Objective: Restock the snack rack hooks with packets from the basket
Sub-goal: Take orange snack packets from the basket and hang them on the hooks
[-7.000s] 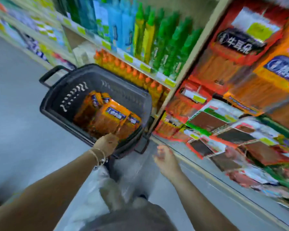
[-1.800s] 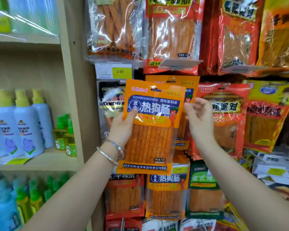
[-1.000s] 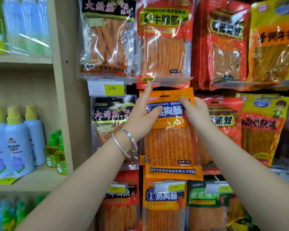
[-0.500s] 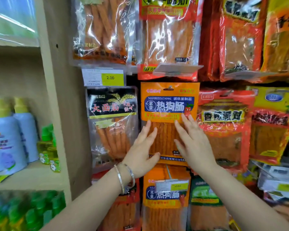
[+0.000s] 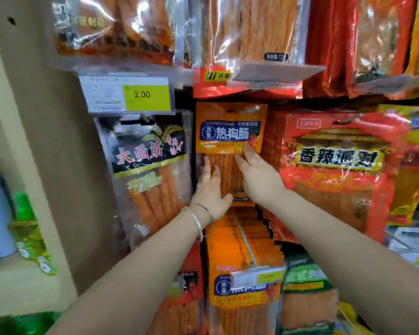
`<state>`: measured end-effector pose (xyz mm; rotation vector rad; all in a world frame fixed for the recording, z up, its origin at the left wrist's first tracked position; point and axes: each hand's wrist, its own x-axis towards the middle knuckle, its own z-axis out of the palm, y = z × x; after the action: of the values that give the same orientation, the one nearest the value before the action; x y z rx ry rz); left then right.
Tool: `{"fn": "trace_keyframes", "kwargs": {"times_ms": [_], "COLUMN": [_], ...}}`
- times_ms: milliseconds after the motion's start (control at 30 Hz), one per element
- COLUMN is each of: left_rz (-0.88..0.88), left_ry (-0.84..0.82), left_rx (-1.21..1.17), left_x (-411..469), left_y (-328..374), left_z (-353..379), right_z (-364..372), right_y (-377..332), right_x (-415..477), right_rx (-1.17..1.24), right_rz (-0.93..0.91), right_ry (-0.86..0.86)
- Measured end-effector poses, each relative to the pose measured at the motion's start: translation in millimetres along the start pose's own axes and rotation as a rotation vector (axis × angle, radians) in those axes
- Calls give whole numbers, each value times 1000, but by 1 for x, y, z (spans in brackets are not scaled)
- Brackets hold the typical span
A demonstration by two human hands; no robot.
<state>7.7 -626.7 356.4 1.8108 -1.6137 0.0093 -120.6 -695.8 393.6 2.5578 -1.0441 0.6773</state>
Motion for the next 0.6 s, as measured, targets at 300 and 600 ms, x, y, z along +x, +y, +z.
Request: {"fn": "trace_keyframes", "kwargs": {"times_ms": [300, 600], "left_rz": [-125, -61], "left_ry": [-65, -12], "left_rx": [-145, -541], "left_x": [22, -134], "left_y": [13, 51], "left_z": [-2, -1], "right_z": [-18, -40], "right_y": [1, -22], "right_x": [22, -120], "right_rx": [754, 1112], "right_rz": [275, 322], "right_ry": [-95, 88]}}
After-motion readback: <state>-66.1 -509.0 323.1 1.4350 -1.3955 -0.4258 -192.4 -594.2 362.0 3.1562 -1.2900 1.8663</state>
